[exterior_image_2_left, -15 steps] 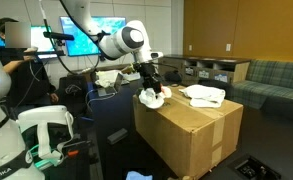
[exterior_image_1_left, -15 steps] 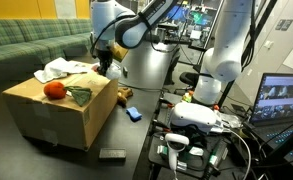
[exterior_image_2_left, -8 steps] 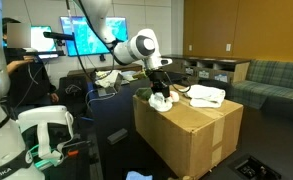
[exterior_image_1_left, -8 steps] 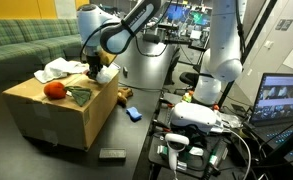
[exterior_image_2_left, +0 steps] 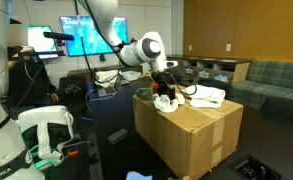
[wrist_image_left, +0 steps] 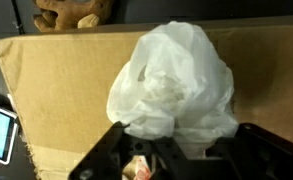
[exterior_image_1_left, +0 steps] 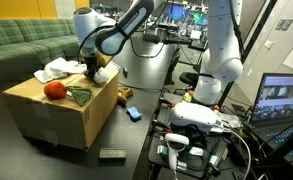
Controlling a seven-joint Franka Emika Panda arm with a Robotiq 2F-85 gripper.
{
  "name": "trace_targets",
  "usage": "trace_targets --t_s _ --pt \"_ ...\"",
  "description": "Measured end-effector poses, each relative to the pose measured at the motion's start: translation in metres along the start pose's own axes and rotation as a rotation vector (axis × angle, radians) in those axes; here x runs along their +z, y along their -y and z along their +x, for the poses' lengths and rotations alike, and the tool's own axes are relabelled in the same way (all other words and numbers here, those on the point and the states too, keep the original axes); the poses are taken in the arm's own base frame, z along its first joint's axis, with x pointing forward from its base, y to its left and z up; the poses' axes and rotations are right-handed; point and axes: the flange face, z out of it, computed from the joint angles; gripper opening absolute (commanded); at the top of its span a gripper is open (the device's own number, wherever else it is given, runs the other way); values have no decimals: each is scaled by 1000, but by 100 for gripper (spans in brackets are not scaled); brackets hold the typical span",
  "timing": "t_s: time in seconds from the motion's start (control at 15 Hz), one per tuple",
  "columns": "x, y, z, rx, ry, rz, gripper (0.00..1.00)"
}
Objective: Put the objects on the box onto the table and the objects on the table on to the box
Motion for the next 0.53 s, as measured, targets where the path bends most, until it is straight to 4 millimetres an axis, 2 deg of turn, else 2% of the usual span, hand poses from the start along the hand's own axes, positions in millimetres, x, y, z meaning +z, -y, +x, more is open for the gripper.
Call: trace_targets --t_s 0.27,0.53 --pt "-4 0 2 -1 -4 -3 71" --pt "-20 7 2 -12 -23 -3 99"
